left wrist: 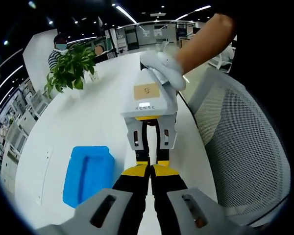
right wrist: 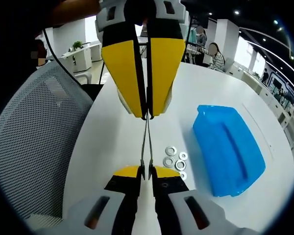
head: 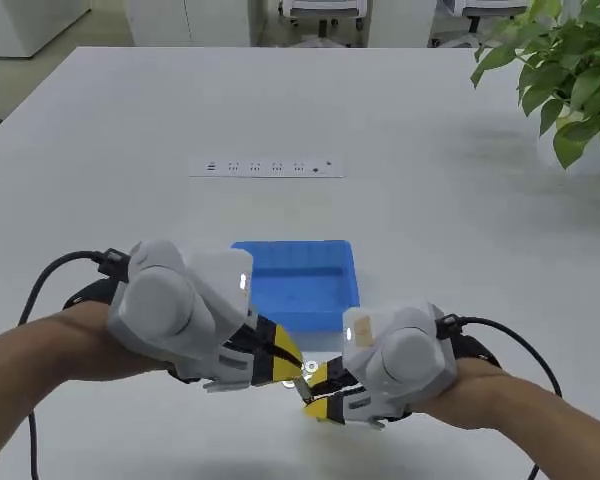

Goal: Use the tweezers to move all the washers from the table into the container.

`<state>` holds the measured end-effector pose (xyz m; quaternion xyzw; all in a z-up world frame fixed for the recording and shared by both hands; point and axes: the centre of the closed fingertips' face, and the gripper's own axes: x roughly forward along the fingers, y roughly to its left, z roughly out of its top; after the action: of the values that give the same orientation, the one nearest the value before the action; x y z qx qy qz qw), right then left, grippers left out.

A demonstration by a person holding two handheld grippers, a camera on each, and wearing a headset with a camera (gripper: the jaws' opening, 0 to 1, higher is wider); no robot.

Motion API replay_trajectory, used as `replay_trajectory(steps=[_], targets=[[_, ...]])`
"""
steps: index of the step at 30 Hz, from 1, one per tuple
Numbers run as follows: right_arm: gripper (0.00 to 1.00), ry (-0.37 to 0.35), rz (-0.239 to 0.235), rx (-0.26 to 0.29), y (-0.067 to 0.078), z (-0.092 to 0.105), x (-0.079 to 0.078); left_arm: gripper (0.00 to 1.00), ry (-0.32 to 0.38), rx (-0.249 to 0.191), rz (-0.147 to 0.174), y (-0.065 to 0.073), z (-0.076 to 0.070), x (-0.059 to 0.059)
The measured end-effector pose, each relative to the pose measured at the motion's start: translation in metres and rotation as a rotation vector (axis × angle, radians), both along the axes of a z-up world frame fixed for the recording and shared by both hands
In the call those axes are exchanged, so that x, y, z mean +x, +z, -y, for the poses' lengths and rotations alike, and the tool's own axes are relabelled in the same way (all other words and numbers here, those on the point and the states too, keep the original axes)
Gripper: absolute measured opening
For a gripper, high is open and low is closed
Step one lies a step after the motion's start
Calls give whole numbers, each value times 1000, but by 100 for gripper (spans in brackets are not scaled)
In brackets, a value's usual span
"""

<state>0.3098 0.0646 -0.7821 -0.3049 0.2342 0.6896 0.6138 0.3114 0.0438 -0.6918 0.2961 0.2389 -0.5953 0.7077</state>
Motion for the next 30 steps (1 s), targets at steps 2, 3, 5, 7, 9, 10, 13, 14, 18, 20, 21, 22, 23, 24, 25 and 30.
replay_trajectory(steps=[2, 3, 5, 7, 9, 10, 13, 14, 18, 20, 21, 22, 23, 24, 25, 30], targets=[[12, 1, -2, 4, 0, -2, -2, 6, -9, 0, 0, 0, 2, -1], [12, 2, -3, 6, 0, -3, -3, 6, -11, -3, -3, 0, 3, -2], [12, 2, -5, 9, 0, -4, -5, 6, -19, -1, -2, 0, 4, -3], [12, 0, -7, 10, -1, -4, -6, 6, -25, 1, -3, -2, 5, -3], [12, -3, -7, 9, -2, -4, -7, 6, -27, -1, -4, -3, 6, -4], [12, -6, -5, 7, -3, -4, -7, 6, -27, -2, -3, -3, 6, -4], [12, -8, -9, 3, -5, -2, -8, 7, -24, -2, 4, -6, 6, -3], [12, -8, -9, 1, -6, -1, -8, 7, -25, -3, -1, -7, 6, -4], [12, -13, -12, 9, -6, -1, -9, 7, -27, -20, -6, -8, 8, -6], [12, -14, -13, 10, -5, -1, -9, 7, -29, -23, -8, -10, 9, -6], [12, -13, -11, 10, -5, -1, -9, 7, -30, -23, -9, -10, 9, -6], [12, -12, -10, 10, -5, 0, -9, 7, -30, -26, -12, -10, 9, -7], [12, -12, -10, 10, -5, 0, -9, 7, -30, -28, -15, -11, 9, -7], [12, -11, -8, 11, -5, 0, -9, 7, -31, -34, -23, -11, 10, -8], [12, -11, -8, 11, -5, 0, -9, 6, -31, -36, -22, -11, 10, -7], [13, -20, -10, 16, -5, 0, -9, 6, -39, -38, -26, -11, 11, -9]])
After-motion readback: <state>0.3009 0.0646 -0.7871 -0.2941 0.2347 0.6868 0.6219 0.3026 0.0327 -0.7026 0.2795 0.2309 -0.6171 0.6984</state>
